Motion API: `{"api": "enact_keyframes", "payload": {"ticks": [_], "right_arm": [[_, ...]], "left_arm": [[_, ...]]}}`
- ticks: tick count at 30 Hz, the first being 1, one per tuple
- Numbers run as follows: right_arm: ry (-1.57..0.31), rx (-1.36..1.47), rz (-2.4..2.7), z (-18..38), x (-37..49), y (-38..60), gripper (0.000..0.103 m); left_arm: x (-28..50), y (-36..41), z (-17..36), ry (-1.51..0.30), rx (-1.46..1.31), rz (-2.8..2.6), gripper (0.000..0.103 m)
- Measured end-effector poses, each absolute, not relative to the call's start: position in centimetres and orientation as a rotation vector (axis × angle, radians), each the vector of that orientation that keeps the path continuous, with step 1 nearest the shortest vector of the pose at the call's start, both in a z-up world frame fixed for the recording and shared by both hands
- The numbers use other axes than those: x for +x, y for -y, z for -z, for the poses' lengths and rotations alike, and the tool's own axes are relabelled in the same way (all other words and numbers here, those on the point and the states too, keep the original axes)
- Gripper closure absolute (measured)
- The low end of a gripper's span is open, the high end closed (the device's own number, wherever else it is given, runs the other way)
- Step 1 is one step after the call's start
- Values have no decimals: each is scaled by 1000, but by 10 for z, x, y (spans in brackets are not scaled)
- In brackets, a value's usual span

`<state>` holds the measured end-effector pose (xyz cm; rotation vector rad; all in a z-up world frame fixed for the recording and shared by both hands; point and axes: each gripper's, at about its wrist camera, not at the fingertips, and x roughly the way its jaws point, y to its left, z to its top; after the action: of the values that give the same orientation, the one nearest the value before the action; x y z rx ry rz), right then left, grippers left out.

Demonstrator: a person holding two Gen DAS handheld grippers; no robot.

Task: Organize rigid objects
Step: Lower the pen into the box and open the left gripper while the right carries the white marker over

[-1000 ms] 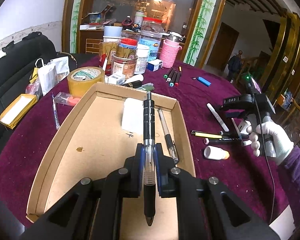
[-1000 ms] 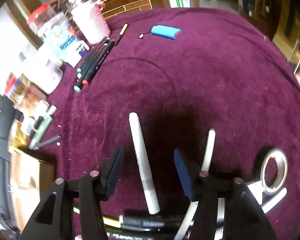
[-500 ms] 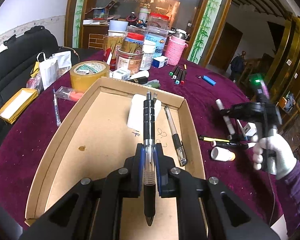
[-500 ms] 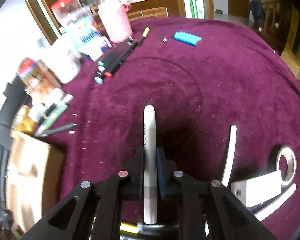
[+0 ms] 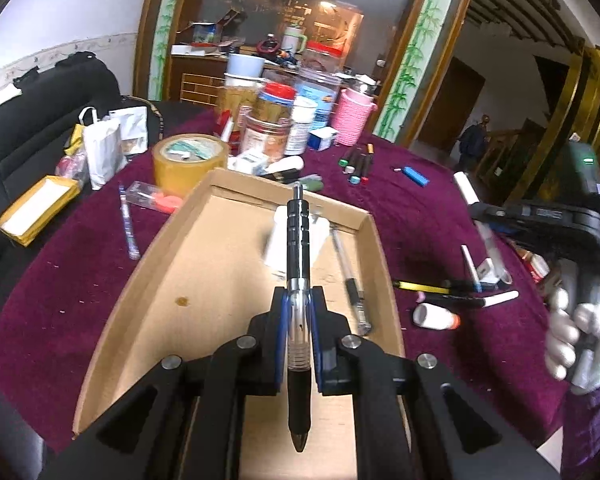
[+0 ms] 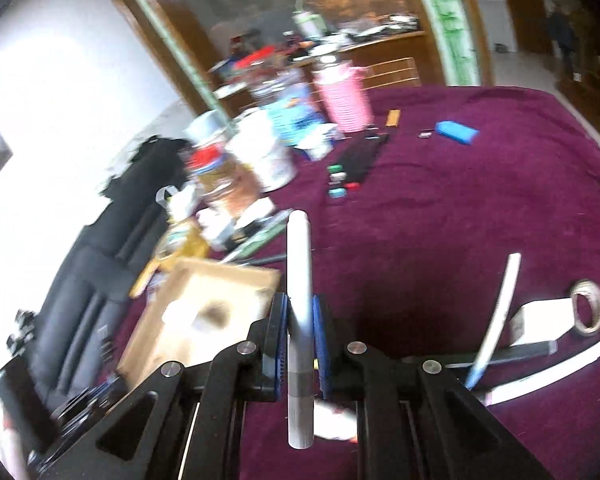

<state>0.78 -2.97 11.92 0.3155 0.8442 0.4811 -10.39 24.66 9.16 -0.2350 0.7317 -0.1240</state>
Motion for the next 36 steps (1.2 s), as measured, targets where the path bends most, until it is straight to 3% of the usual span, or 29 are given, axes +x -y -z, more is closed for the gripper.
{"api": "enact_keyframes", "payload": {"ticks": [15, 29, 31, 33, 36], "right_arm": [[-1058, 343, -618, -57, 27, -71, 89], [-1113, 279, -513, -27, 66, -98, 88], [-1101, 269, -508, -29, 66, -98, 88], [-1093, 252, -479, -29, 67, -98, 88], [-1083, 274, -482, -33, 68, -90, 83]], "left_arm": [[-30, -273, -78, -864, -150, 25, 93], [40, -265, -38, -1010, -138, 8, 92], [43, -264, -38, -1011, -141, 16, 83], [44, -264, -39, -1008, -143, 8, 61], [43, -271, -42, -1002, -189, 26, 50]]}}
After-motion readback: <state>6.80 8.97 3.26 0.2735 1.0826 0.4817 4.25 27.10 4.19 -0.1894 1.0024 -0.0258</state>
